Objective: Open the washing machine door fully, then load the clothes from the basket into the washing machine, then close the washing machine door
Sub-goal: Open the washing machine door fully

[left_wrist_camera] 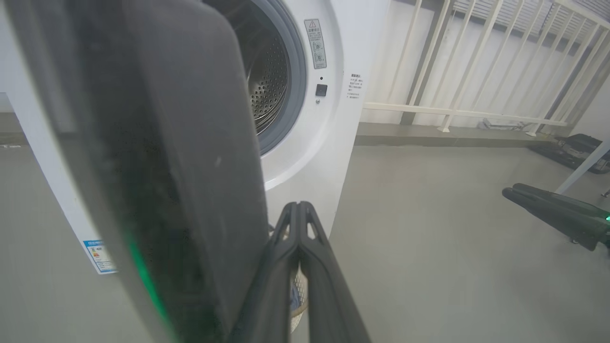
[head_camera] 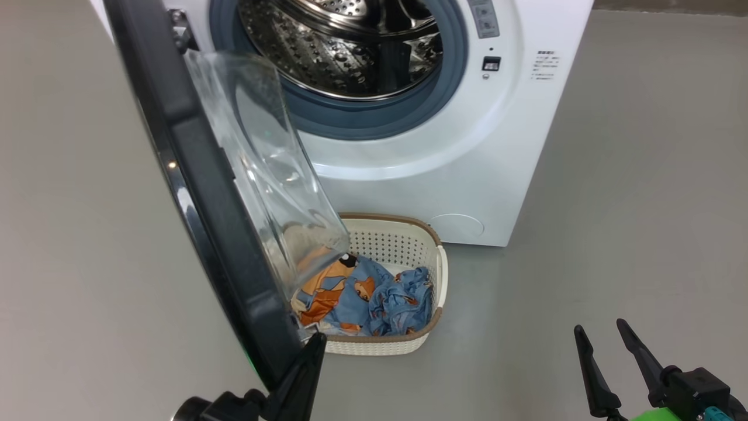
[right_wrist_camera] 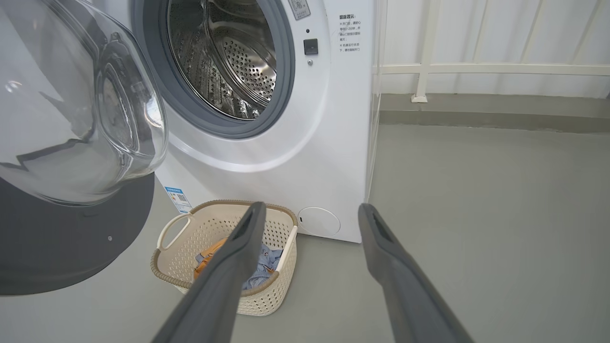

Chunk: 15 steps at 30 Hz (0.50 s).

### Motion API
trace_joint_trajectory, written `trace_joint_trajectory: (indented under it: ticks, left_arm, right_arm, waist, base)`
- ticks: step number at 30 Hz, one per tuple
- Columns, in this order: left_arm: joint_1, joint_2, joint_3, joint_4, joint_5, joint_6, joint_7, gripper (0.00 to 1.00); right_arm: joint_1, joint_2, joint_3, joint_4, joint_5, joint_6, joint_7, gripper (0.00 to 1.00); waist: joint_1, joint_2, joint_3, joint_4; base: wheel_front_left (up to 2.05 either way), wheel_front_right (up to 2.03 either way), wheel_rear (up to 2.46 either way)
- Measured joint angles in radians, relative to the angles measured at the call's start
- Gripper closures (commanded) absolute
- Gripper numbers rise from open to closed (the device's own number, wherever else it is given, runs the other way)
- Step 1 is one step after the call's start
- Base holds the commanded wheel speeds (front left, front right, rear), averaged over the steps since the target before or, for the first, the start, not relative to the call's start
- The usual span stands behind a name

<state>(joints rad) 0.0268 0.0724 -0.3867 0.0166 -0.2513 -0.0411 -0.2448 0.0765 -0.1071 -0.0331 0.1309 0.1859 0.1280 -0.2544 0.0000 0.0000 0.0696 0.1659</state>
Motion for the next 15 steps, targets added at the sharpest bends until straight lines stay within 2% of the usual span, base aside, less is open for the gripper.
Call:
trace_joint_trajectory:
  ticks: [15]
  left_arm:
    - [0.058, 0.005, 0.016, -0.079, -0.024, 0.050, 0.029, 1.00]
  right_arm:
    - [0.000, 0.001, -0.003, 0.008, 0.002, 0.000, 0.000, 0.00]
  waist:
    - [0.0000, 0.0000, 0.005, 0.090]
  base:
    - [0.00, 0.00, 0.00]
